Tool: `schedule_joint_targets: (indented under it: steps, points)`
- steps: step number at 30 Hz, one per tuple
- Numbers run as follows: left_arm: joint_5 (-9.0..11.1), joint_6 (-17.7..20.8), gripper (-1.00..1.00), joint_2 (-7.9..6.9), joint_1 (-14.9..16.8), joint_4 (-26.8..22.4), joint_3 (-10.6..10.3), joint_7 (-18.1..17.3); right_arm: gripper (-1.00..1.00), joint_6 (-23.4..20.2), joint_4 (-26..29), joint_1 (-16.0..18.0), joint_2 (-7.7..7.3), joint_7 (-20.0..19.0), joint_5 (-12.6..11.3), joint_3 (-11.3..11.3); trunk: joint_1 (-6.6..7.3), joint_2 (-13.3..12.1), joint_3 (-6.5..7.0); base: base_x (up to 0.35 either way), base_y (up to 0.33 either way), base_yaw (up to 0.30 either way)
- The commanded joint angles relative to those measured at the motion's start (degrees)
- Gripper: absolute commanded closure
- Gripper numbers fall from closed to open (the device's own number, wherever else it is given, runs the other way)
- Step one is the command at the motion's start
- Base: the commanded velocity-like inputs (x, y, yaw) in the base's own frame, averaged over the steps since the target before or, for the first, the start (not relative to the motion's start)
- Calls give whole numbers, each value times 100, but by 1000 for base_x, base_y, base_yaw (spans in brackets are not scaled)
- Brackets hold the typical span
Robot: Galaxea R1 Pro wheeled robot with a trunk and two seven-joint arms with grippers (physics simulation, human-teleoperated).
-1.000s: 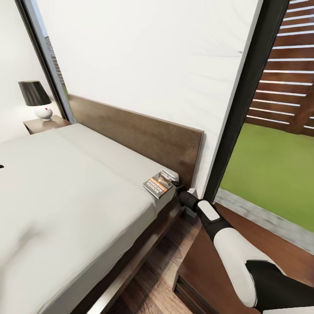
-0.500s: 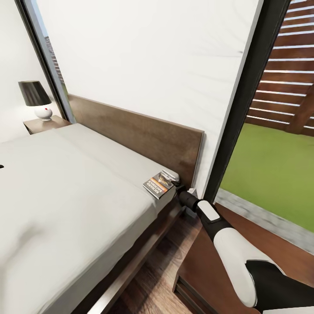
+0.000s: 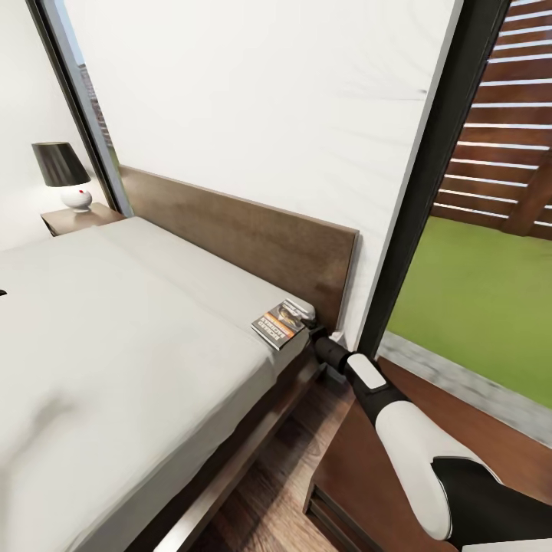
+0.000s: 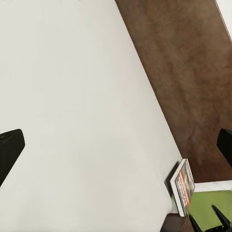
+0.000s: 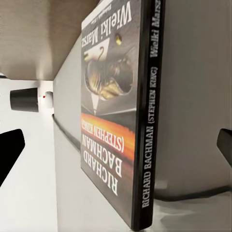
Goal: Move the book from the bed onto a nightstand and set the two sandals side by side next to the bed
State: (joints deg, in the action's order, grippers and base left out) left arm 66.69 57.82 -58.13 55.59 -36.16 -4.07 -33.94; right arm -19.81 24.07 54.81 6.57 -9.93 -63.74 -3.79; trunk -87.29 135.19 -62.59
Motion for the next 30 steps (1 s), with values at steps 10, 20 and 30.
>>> schedule_joint_targets:
  steps: [10,20,30]
  points:
    - [-16,1,-100,-13,13,12,-25,-51,-100,-34,-456,4,2,-527,-24,-35,1,2,-5,0,0,0]
    - [-16,1,-100,-14,13,12,-24,-51,-100,-32,-520,4,2,-616,-24,-26,1,2,-5,0,0,0]
    - [-16,1,-100,-14,13,12,-24,-51,-100,-32,-525,4,2,-633,-30,-26,1,2,-5,0,0,0]
